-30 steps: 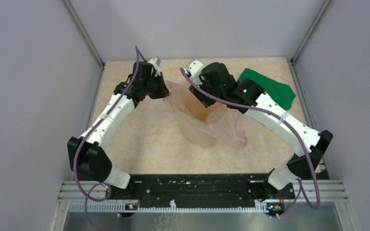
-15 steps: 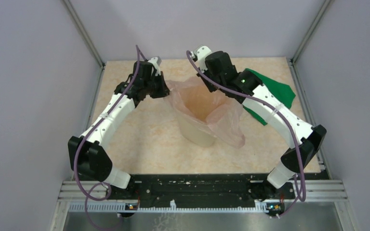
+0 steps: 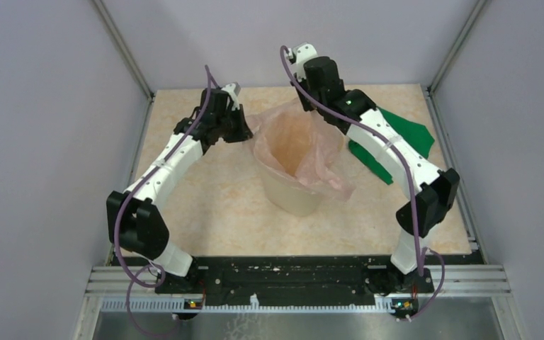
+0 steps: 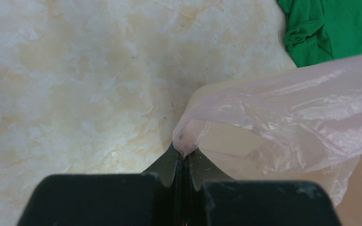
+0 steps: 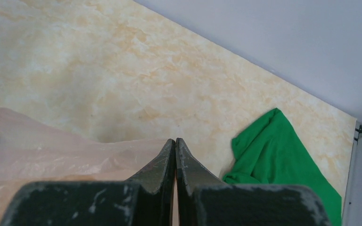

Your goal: Put the trash bags into the trash bin

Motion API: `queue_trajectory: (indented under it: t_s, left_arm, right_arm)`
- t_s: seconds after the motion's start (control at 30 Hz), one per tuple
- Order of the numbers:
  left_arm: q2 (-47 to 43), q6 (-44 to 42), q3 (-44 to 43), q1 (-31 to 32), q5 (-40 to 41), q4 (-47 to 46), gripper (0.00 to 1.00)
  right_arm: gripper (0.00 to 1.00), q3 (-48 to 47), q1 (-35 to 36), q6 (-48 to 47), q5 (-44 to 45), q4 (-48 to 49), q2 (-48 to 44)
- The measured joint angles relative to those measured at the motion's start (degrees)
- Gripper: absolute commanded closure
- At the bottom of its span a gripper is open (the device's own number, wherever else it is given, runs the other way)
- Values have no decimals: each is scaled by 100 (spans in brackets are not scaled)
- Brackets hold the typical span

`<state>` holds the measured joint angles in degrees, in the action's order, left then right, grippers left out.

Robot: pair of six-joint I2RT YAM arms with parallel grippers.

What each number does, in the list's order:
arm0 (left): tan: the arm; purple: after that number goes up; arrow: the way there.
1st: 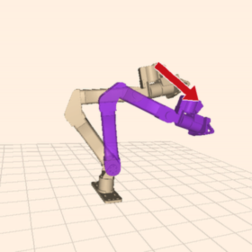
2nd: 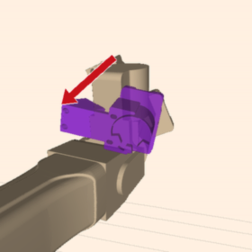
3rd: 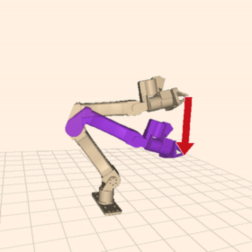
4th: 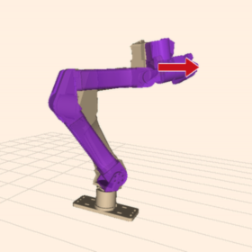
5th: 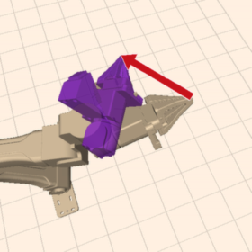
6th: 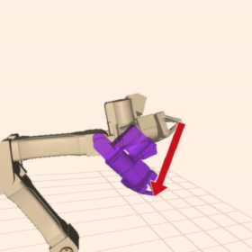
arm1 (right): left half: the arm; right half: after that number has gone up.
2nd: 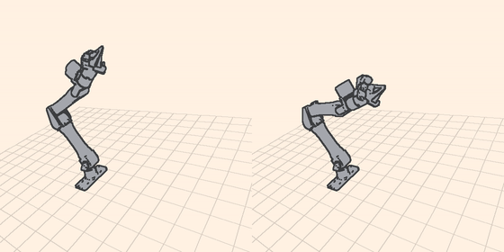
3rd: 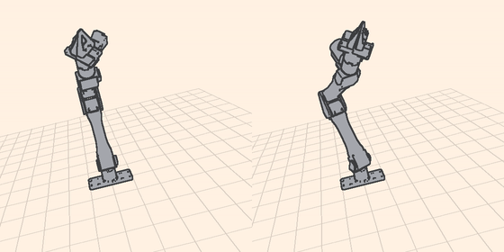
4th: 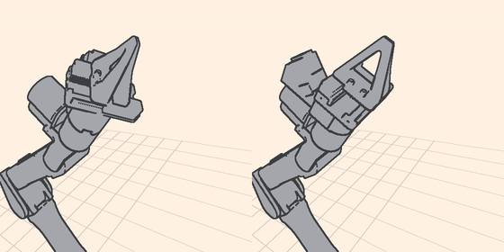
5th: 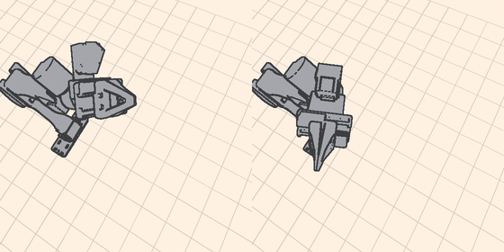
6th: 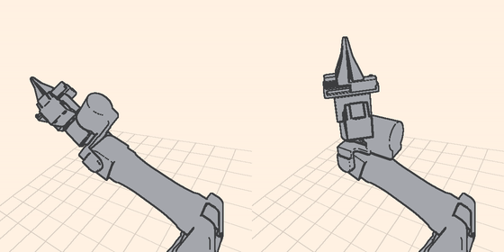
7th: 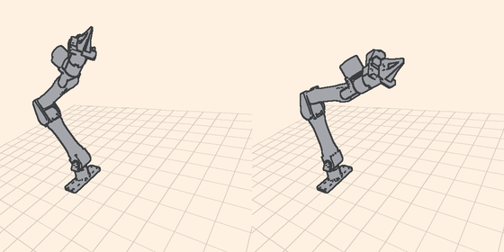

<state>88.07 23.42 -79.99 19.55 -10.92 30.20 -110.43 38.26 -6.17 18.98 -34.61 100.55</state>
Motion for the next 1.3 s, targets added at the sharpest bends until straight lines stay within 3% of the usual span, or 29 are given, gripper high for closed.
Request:
queue_trajectory:
  t_s: [0.23,0.67,0.8,0.87,1.03,1.13,1.3]
  left_arm:
    - [70,31,9,0,46,-31,100]
    - [59,181,479,7,-179,-160,100]
    - [-31,243,809,7,-321,-302,100]
    - [-140,289,1025,7,-363,-334,100]
    - [-393,350,1338,7,-455,-358,100]
    - [-485,348,1390,7,-468,-358,100]
    - [-509,345,1408,7,-481,-363,100]
  right_arm:
    - [100,-24,-275,289,48,-79,474]
    - [100,-24,-374,903,50,-404,485]
    - [83,-26,-374,1025,81,-640,485]
    - [64,-44,-382,1097,142,-791,474]
    - [29,-162,-417,1357,184,-1185,278]
    - [21,-354,-422,1519,85,-1381,48]
    - [18,-627,-422,1727,-68,-1698,-507]
